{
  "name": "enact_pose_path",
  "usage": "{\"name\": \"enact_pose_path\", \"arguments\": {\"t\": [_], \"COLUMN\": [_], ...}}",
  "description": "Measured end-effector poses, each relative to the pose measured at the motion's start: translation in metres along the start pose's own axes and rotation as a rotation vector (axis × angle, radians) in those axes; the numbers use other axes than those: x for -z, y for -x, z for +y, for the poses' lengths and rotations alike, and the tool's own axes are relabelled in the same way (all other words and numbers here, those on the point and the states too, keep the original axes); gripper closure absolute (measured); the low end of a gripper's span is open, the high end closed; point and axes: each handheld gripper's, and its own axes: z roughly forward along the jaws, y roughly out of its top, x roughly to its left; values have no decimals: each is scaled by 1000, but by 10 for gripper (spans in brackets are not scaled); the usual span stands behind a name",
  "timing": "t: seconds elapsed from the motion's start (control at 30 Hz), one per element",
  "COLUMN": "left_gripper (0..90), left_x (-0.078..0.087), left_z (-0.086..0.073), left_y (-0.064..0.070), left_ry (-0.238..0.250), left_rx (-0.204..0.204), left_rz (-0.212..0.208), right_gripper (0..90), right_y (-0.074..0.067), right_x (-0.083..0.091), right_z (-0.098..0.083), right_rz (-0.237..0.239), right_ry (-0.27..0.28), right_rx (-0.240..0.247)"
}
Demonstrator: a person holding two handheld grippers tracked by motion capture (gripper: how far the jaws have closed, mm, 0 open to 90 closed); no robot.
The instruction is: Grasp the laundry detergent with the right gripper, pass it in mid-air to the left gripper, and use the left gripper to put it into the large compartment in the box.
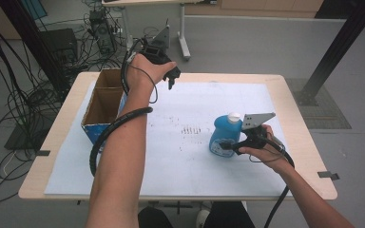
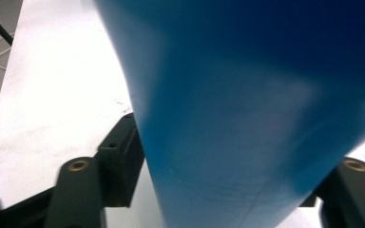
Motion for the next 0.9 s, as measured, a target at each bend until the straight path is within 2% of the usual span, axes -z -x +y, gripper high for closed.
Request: {"name": "enact_pose_path", "arguments": {"t": [0.07, 0.9], "left_gripper": [49, 49], "left_x": [0, 4], "left_z": [0, 0], "left_y": [1, -1], "left_ry": [4, 6], "left_rx": [2, 1], "left_rz": [1, 7], "right_gripper": [410, 420], "right_y": [1, 1], "right_x": [0, 0], "right_z": [0, 1], "right_rz": [-7, -9], "right_ry": [4, -3], "right_rx": [2, 4]}}
